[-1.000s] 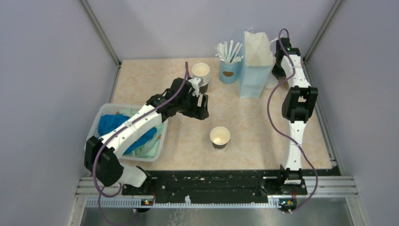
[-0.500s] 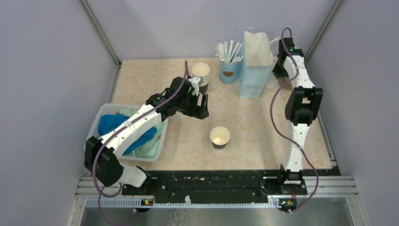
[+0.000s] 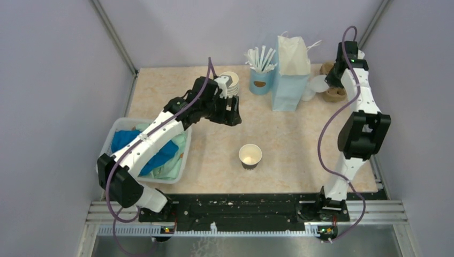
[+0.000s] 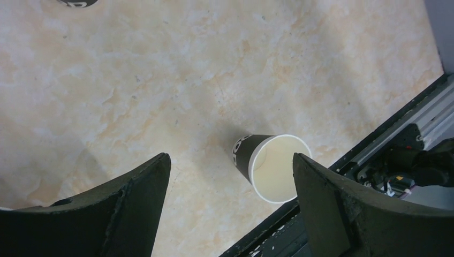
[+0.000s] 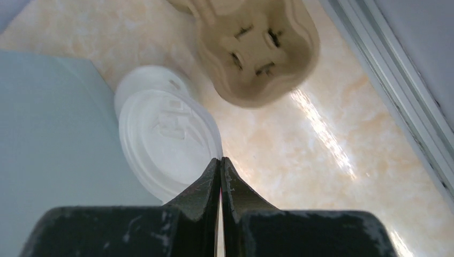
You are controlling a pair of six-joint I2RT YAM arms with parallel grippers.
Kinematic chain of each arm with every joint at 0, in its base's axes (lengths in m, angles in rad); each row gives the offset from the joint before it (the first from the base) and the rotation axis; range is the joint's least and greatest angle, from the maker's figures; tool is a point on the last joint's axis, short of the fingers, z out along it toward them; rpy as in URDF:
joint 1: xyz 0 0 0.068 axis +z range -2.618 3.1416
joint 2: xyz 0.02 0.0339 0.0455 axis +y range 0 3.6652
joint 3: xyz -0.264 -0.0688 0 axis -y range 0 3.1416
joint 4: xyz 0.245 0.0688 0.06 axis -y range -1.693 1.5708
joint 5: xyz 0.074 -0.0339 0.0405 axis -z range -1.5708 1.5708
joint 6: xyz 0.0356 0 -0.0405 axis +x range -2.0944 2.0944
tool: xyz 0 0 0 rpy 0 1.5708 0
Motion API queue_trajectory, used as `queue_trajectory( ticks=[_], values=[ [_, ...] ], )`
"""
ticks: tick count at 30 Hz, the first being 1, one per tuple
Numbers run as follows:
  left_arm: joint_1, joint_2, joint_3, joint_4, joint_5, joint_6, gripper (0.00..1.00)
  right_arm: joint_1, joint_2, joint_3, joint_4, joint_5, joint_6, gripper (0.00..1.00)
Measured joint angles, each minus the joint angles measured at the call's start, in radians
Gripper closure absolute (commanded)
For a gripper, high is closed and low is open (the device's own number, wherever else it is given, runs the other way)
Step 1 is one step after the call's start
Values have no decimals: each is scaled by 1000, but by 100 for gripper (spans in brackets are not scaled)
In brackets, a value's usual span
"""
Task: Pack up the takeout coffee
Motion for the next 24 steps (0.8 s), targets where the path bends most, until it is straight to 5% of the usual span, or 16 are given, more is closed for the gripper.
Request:
queue_trajectory(
  ticks=[11,16,24],
  values=[
    [73,123,127,-35,275,-222,6,29,-645,-587,-40,-18,-18,100],
    [51,185,149,-26,369,-334,15,280,-840,-733,-77,-118,-6,100],
    [-47,299,358,-159,246,-332,35,589,-816,-672,-125,-143,76,100]
  ],
)
